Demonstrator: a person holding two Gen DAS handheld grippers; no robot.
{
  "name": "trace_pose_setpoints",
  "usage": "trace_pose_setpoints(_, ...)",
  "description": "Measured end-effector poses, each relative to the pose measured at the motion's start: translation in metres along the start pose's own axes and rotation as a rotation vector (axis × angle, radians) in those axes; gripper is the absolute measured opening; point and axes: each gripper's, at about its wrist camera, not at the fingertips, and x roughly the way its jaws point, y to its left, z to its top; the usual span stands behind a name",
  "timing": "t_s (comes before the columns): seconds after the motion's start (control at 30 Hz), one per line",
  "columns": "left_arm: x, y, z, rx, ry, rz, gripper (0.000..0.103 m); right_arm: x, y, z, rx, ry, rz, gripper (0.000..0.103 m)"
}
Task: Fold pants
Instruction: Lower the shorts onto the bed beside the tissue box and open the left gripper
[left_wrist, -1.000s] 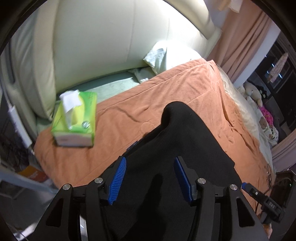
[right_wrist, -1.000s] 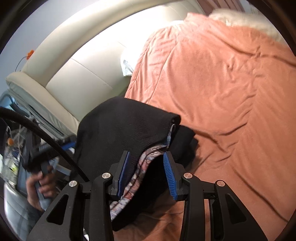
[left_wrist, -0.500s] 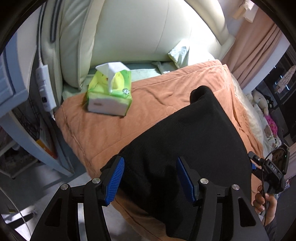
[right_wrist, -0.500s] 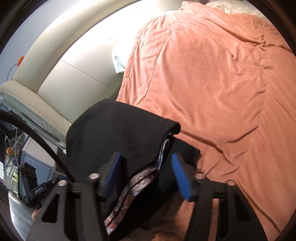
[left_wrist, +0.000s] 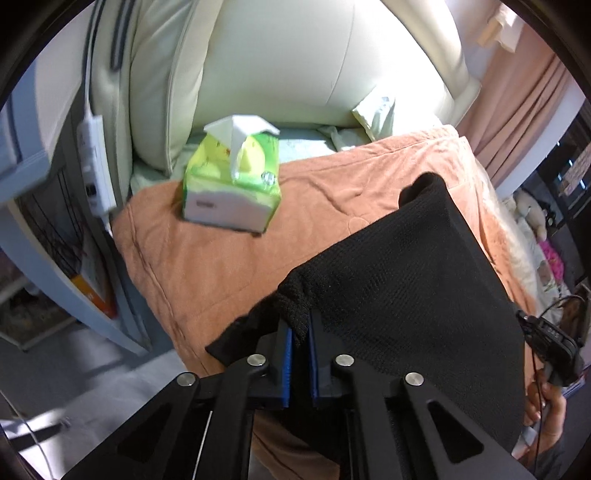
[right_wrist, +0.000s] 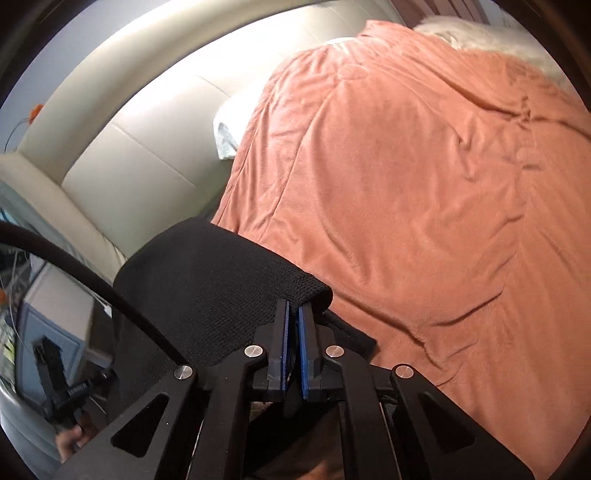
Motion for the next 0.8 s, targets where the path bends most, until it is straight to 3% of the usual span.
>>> trace_pose_setpoints(0.13, -0.001, -0.008, 0.013, 0.026, -0.022, 0.023, 0.007, -0.016, -0.004, -0.007, 0.001, -0.037, -0.095, 0.001)
trace_pose_setpoints(0.27, 0.010, -0.015, 0.013, 0.059, 0.028, 0.093, 0.012, -0.007, -0.002, -0.015, -0.012, 0.044, -0.145, 0.002)
trace_pose_setpoints(0.3, 0.007, -0.015, 0.011, 0.059, 0.023, 0.105, 0.015, -0.008, 0.001, -0.016, -0.029, 0.050, -0.164, 0.007)
trace_pose_setpoints(0.37, 0.000, -0.013, 0.009, 0.056, 0.011, 0.117, 0.032, -0.020, 0.013, -0.018, -0.074, 0.034, -0.205, 0.011)
trace_pose_setpoints(0.4, -0.005, -0.013, 0.007, 0.054, 0.002, 0.119, 0.038, -0.027, 0.017, -0.019, -0.093, 0.020, -0.205, 0.019)
trace_pose_setpoints(0.43, -0.011, -0.013, 0.006, 0.053, -0.011, 0.119, 0.046, -0.035, 0.021, -0.020, -0.105, 0.002, -0.193, 0.025)
trace_pose_setpoints(0.5, -0.021, -0.017, 0.003, 0.056, -0.032, 0.106, 0.047, -0.049, 0.028, -0.023, -0.117, -0.033, -0.168, 0.043)
trace_pose_setpoints(0.67, -0.034, -0.041, -0.004, 0.080, -0.040, 0.049, 0.047, -0.065, 0.046, -0.034, -0.168, -0.039, -0.040, 0.044)
trace_pose_setpoints(0.8, -0.038, -0.066, -0.017, 0.107, -0.034, 0.006, 0.047, -0.062, 0.071, -0.041, -0.243, -0.024, 0.004, 0.044)
